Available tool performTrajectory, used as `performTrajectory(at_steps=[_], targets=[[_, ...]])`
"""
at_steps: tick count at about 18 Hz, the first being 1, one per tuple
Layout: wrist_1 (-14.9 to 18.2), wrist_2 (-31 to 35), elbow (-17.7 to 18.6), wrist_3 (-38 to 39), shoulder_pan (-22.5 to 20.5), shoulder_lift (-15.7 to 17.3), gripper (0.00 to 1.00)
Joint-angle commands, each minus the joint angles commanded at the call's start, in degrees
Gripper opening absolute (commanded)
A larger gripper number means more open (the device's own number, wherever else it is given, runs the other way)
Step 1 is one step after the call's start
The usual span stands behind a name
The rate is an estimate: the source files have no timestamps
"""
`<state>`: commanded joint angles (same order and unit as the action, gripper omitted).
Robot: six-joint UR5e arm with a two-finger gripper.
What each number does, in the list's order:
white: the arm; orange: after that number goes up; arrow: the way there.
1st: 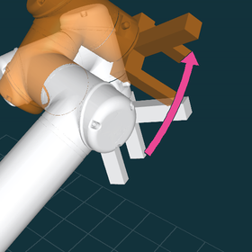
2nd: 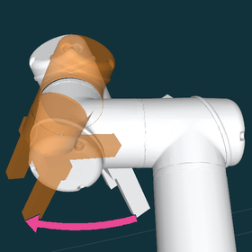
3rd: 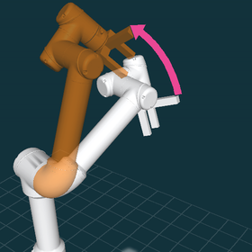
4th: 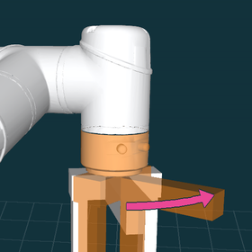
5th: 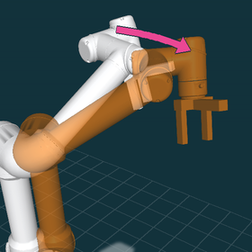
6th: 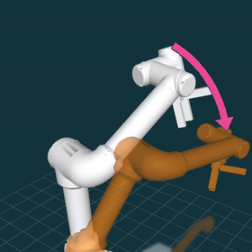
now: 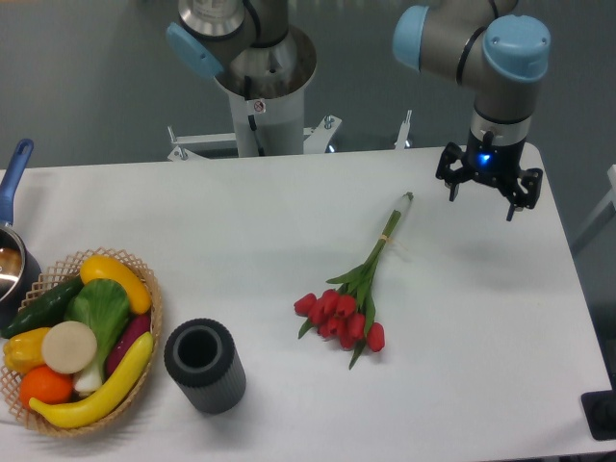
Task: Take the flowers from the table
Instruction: 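Move the open gripper down toward the stem ends of the red tulips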
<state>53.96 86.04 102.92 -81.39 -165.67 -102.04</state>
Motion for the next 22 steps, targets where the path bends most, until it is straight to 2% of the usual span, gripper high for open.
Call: performTrajectory(at_steps=[8,14,16,19,22], targets=[[-0.1,-0.2,0.6,0.3,0.2,0.1,1.0],[-0.3,-0.2,3.3,0.4,0.3,0.4,1.0],[-1.7,-0.2,4.7,0.3,0.4,0.4,1.0],[-5.7,-0.2,8.0,0.4,1.3,0.2,1.0],[-6.1,-0.2,9.7,0.4,2.1,-0.2,1.0]])
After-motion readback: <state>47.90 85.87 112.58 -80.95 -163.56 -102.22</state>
